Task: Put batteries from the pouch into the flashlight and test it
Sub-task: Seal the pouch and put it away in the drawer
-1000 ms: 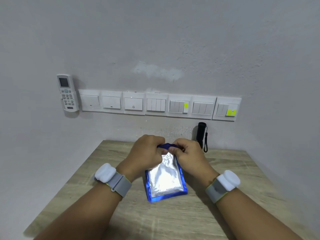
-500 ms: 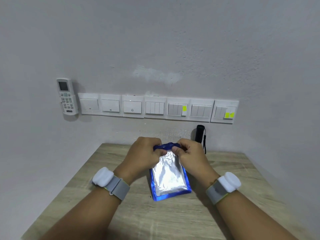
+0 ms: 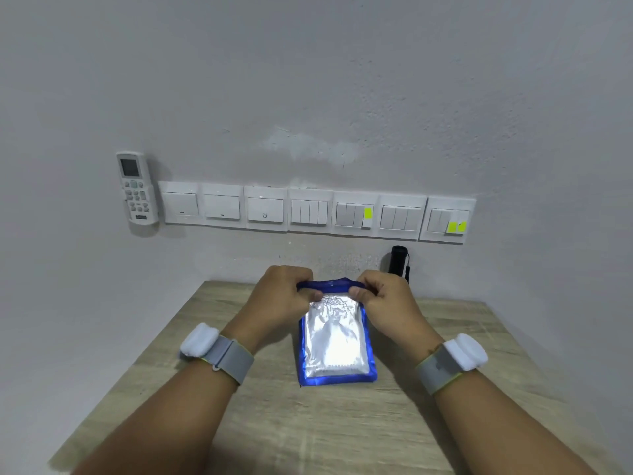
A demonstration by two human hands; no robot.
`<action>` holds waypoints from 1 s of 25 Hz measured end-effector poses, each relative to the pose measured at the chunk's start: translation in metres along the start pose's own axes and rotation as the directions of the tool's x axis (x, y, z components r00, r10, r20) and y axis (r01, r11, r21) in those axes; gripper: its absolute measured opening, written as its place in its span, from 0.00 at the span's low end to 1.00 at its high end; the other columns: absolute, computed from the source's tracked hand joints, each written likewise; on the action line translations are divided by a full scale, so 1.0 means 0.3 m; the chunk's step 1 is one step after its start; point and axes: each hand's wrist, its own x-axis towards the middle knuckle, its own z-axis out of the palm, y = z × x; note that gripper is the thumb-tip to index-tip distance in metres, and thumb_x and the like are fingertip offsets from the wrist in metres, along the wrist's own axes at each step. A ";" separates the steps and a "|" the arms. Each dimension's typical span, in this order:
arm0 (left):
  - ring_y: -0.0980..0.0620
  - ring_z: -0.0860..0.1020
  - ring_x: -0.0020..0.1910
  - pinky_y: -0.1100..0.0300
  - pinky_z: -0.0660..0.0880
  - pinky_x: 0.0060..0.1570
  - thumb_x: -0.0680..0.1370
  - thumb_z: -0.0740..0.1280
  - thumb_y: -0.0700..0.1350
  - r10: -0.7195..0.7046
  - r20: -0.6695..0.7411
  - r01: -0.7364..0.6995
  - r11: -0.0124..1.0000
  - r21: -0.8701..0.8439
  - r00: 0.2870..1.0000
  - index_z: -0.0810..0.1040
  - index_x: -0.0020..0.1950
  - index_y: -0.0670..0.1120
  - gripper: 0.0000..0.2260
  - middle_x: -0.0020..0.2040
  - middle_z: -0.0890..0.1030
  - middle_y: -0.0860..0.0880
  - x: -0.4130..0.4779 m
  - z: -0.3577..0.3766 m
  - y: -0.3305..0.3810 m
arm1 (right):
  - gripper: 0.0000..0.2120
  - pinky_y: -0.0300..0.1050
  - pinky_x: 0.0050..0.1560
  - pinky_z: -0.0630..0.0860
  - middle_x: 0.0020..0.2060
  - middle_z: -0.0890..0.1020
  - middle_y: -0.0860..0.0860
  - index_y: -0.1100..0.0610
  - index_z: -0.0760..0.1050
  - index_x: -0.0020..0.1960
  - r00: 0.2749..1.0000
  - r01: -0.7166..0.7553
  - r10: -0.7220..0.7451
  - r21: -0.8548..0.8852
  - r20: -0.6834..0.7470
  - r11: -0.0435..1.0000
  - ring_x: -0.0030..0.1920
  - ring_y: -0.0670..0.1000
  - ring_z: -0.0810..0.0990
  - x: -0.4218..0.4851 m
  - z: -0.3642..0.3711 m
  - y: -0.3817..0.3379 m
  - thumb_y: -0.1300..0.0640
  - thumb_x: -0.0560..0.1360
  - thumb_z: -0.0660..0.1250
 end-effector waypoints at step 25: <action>0.48 0.81 0.51 0.55 0.80 0.49 0.77 0.71 0.53 -0.140 0.289 0.082 0.976 0.204 0.947 0.81 0.54 0.48 0.11 0.53 0.84 0.48 0.029 -0.002 -0.127 | 0.08 0.39 0.37 0.75 0.35 0.83 0.52 0.54 0.79 0.40 0.980 -0.172 0.158 -0.112 -0.123 0.979 0.35 0.48 0.78 -0.032 0.090 0.062 0.53 0.72 0.76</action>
